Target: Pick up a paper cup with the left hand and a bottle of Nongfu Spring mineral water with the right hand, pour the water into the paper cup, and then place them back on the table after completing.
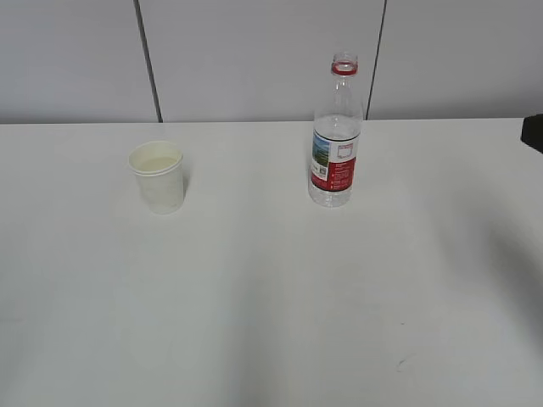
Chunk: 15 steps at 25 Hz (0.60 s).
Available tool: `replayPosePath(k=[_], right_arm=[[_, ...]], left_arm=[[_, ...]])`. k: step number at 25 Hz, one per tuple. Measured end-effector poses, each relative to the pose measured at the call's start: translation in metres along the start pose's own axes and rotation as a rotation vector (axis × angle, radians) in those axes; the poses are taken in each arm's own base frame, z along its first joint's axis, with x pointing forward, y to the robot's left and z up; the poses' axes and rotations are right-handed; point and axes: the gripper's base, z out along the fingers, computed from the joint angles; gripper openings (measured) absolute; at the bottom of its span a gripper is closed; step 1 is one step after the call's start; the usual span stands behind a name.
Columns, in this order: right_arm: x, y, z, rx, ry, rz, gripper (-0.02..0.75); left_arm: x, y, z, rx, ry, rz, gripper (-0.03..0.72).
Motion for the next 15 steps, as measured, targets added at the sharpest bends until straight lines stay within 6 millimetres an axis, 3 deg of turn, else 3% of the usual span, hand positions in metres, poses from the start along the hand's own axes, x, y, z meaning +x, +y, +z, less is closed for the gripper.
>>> replayPosePath(k=[8,15], right_arm=[[-0.0009,-0.0012,-0.0023,0.016,-0.011,-0.006,0.573],[0.0039,-0.0095,-0.0023,0.138,-0.003,-0.079,0.573]], left_arm=[[0.0000,0.0000,0.0000,0.000,0.000,0.000,0.244],[0.0000,0.0000,0.0000,0.000,0.000,0.000,0.238]])
